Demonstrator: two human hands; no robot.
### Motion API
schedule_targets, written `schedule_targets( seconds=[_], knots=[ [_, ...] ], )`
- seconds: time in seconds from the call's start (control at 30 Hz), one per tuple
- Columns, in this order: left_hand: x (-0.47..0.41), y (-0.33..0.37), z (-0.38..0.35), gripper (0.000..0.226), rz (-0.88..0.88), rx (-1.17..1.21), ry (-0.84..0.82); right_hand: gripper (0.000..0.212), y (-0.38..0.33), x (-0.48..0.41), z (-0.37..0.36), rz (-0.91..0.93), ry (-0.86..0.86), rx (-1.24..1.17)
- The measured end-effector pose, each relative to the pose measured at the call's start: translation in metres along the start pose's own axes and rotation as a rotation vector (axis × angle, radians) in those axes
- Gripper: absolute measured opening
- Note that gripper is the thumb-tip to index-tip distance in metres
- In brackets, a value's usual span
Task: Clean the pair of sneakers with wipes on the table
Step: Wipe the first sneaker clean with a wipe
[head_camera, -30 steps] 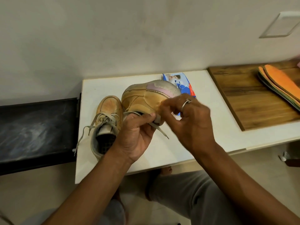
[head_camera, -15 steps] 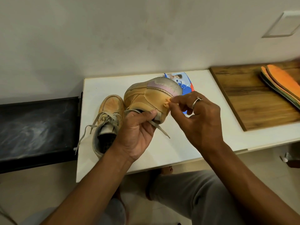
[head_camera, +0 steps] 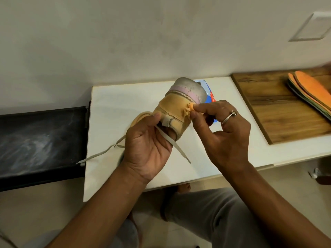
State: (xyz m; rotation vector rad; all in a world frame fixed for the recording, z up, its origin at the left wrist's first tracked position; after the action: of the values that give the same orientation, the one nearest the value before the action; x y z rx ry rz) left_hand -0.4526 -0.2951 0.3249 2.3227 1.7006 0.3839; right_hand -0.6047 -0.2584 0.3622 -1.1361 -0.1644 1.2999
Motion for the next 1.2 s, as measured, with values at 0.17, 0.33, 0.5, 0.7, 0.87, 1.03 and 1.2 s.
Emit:
schedule_targets(
  seconds=[0.17,0.33,0.5,0.7,0.87,1.03,1.2],
  knots=[
    [-0.002,0.004,0.000,0.084,0.028,-0.087,0.026,0.016,-0.002,-0.002,-0.004,0.011,0.013,0.029],
    [-0.005,0.007,0.002,0.091,0.046,-0.203,0.005,0.016,-0.004,-0.003,-0.006,0.005,0.012,0.042],
    [-0.004,0.007,0.002,0.091,-0.021,-0.561,-0.058,0.016,-0.005,-0.005,-0.008,0.010,0.023,0.037],
    [0.000,0.002,0.008,0.069,-0.138,-0.915,-0.079,0.016,-0.007,-0.002,-0.014,0.054,-0.038,0.030],
    [-0.001,0.003,0.006,0.078,-0.170,-0.929,-0.086,0.016,-0.007,-0.008,-0.015,0.089,-0.054,0.071],
    [-0.004,0.009,0.009,0.077,-0.190,-0.869,-0.074,0.015,-0.009,-0.013,-0.022,0.092,-0.074,0.043],
    [-0.006,0.016,0.007,0.055,-0.194,-0.703,-0.071,0.017,-0.010,-0.023,-0.026,0.143,-0.086,0.030]
  ],
)
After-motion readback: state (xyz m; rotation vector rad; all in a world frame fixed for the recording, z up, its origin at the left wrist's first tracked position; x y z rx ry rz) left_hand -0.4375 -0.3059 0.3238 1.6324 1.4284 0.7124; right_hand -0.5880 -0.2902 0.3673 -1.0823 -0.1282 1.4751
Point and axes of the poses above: each hand's wrist, its own x-axis away from the middle knuckle, its own z-axis out of the back of the hand, y = z × x, the point moved 2 cm from there along -x, towards the middle knuckle, and after that the axes turned 14 degrees about -z, right-handed, at the moved point
